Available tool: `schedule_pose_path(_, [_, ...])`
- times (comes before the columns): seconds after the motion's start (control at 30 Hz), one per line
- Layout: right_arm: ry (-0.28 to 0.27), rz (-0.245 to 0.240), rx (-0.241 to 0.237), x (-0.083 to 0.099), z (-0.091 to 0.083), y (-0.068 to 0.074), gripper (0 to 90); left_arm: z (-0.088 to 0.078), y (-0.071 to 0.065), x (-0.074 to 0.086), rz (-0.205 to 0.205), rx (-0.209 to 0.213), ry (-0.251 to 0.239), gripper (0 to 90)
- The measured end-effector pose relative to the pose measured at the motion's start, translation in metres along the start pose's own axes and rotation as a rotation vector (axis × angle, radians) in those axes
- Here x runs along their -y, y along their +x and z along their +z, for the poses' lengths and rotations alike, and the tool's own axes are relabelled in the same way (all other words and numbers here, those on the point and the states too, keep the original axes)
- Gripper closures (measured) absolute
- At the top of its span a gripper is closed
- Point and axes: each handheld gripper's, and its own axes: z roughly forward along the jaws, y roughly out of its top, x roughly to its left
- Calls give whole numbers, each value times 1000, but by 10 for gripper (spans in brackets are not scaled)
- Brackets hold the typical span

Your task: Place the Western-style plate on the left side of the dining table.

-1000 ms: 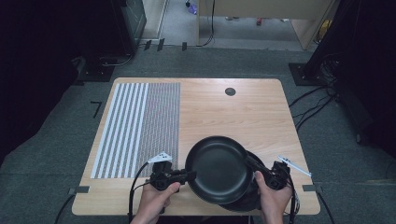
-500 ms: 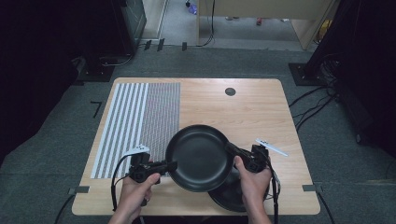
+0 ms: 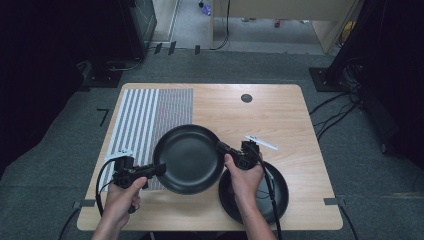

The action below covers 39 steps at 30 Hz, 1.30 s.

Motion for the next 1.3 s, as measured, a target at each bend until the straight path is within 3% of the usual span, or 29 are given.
schedule_pose_path(0.57, [75, -20, -16, -6, 69, 27, 841, -24, 55, -8, -95, -51, -55, 690])
schedule_pose_path(0.77, [111, -32, -19, -7, 98, 34, 842, -27, 75, -9, -142, -95, -74, 687])
schedule_pose_path(0.87, [127, -25, -21, -8, 118, 33, 843, -26, 84, -11, -165, -110, -86, 688])
schedule_pose_path(1.1, [145, -12, -3, -8, 145, 31, 841, -19, 105, -18, -217, -156, -94, 688])
schedule_pose_path(1.3, [121, -20, 27, -9, 171, 29, 841, -7, 130, -26, -258, -163, -88, 688])
